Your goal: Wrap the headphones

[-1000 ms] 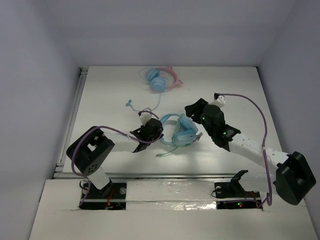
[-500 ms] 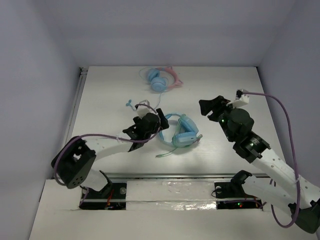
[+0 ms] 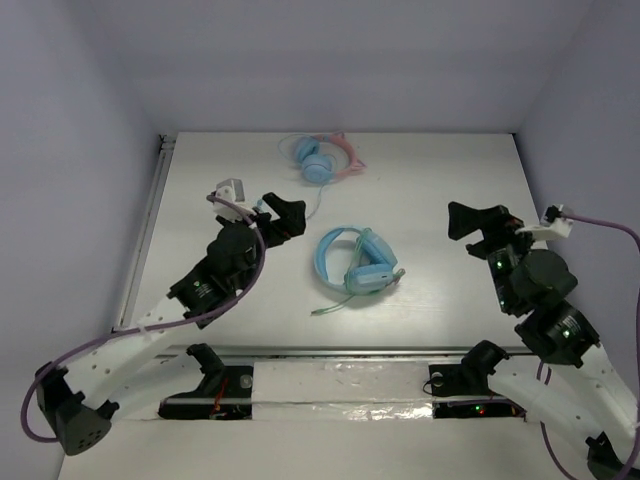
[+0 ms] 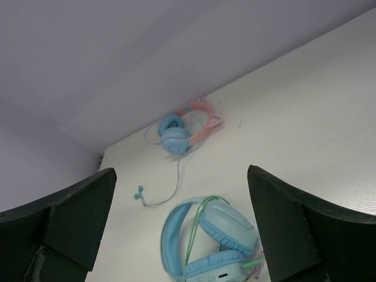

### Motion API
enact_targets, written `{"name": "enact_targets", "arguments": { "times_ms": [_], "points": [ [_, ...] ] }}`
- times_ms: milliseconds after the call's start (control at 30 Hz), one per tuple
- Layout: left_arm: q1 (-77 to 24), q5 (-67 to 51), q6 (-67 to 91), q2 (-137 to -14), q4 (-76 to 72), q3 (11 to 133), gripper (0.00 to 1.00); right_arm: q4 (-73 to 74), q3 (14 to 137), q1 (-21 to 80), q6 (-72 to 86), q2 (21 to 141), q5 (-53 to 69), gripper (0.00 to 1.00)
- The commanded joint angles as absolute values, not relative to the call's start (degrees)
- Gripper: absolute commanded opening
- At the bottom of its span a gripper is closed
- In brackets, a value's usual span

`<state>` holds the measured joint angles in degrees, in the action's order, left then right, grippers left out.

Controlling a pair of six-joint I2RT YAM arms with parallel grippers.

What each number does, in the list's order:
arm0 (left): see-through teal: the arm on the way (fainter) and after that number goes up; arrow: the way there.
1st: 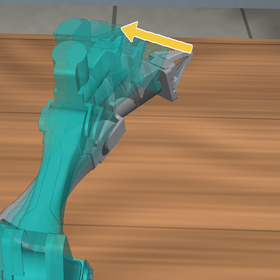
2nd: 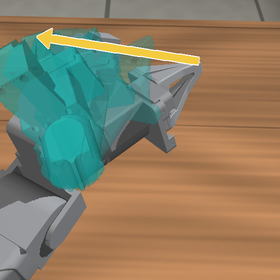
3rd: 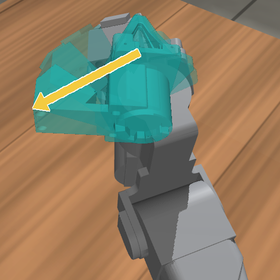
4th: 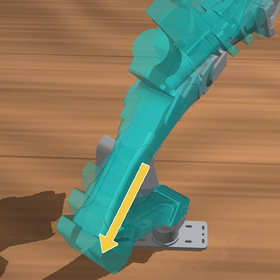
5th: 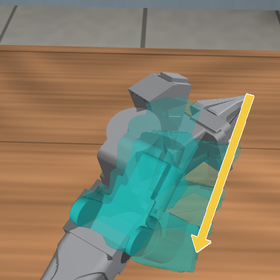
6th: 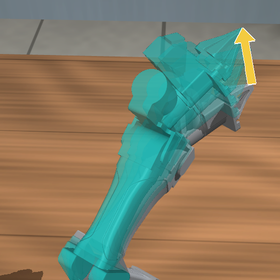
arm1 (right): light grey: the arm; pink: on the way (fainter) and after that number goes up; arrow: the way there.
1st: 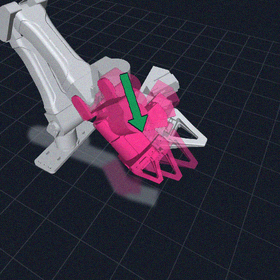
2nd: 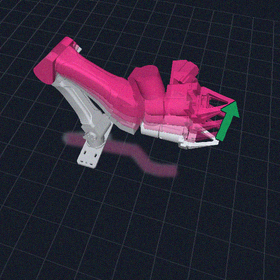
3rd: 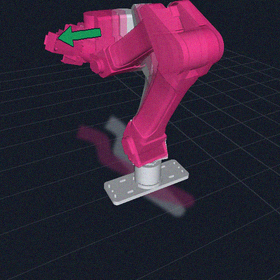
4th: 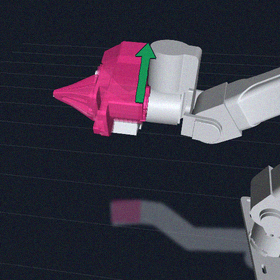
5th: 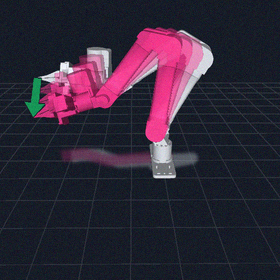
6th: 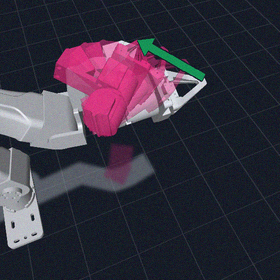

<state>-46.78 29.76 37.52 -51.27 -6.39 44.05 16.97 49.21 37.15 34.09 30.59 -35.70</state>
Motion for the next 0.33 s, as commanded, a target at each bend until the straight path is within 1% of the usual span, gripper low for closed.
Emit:
{"name": "enact_targets", "arguments": {
  "times_ms": [0, 167, 300],
  "points": [
    [-46.93, 31.38, 34.19, -47.12, -1.77, 46.93, 0.99, 23.37, 51.51, 37.09, 34.36, 26.56, -41.57, 1.0],
    [-46.93, 29.45, 31.91, -43.33, -0.35, 47.38, 0.99, 21.54, 45.71, 37.09, 33.58, 20.93, -40.44, 1.0],
    [-46.93, 28.57, 31.82, -41.93, -1.41, 44.31, 0.99, 21.18, 43.94, 37.09, 34.54, 18.99, -38.41, 1.0]
  ]
}}
